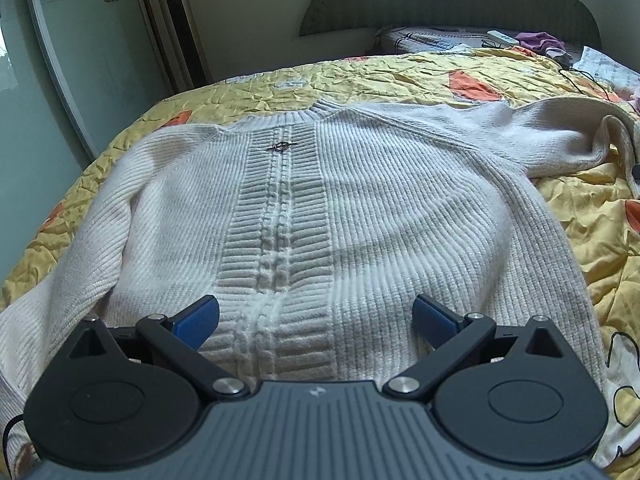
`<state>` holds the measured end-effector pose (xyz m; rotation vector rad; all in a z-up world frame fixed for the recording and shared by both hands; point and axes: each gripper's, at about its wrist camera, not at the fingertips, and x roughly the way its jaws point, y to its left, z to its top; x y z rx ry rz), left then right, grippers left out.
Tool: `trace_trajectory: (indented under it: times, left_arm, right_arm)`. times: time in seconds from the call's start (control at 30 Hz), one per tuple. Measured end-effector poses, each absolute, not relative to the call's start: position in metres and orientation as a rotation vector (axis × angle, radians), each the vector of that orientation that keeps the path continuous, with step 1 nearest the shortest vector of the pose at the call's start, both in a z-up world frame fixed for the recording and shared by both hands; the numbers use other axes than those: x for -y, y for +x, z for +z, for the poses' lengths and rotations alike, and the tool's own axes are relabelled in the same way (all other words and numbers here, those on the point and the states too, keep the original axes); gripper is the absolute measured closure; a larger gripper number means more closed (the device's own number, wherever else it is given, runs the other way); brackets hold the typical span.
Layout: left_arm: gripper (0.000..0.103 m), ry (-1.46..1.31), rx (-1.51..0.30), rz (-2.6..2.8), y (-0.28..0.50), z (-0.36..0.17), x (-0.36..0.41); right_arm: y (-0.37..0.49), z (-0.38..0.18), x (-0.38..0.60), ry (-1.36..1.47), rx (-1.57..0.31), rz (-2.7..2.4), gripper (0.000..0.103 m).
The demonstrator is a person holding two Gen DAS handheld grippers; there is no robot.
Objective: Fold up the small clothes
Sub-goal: 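Grasp the cuff of the sweater sleeve with the right gripper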
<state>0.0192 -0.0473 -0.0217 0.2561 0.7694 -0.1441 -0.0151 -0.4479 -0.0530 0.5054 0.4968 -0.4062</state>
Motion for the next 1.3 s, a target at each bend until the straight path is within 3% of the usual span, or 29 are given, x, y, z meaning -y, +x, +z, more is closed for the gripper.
trace_trajectory:
  times: [0.27,0.47,0.6,0.7,0.77,0.8,0.93,1.07,1.17,1.3]
  left_arm:
    - [0.000,0.279,-0.762,-0.144,0.020,-0.022,0.051]
    - [0.000,0.274,-0.767,-0.145,0.020,-0.021,0.051]
    - [0.000,0.278,-0.766,-0.144,0.020,-0.022,0.051]
    - [0.000,0.284,-0.763,-0.145,0.020,-0.021,0.051]
    - [0.000,0.288,-0.760,-0.146,0.019,-0.020,0.050]
    - [0.000,0.289,-0.760,-0.147,0.019,-0.020,0.050]
    - [0.000,0.288,-0.765,-0.144,0.021,-0.022,0.051]
    - [0.000,0.300,-0.774,-0.147,0.025,-0.026,0.057]
    - [0.000,0.314,-0.769,-0.150,0.024,-0.026,0.062]
    - [0.000,0.323,-0.750,-0.145,0.020,-0.021,0.058]
  right_arm:
    - [-0.058,-0.030,0.538,0.964,-0.292,-0.262,0.093]
    - [-0.065,-0.005,0.584,0.936,-0.238,-0.330,0.094]
    - [-0.032,-0.015,0.610,0.888,-0.350,-0.406,0.093]
    - [-0.009,-0.040,0.623,0.875,-0.445,-0.478,0.082]
    - [-0.003,-0.050,0.626,0.861,-0.468,-0.564,0.044]
    - [-0.007,-0.050,0.622,0.848,-0.448,-0.623,0.038]
    - [-0.046,-0.042,0.588,0.885,-0.249,-0.686,0.040]
    - [-0.043,-0.070,0.566,1.198,-0.299,-0.314,0.036]
    - [-0.019,-0.094,0.553,1.261,-0.371,-0.288,0.034]
    - [-0.001,-0.098,0.560,1.235,-0.223,-0.344,0.037]
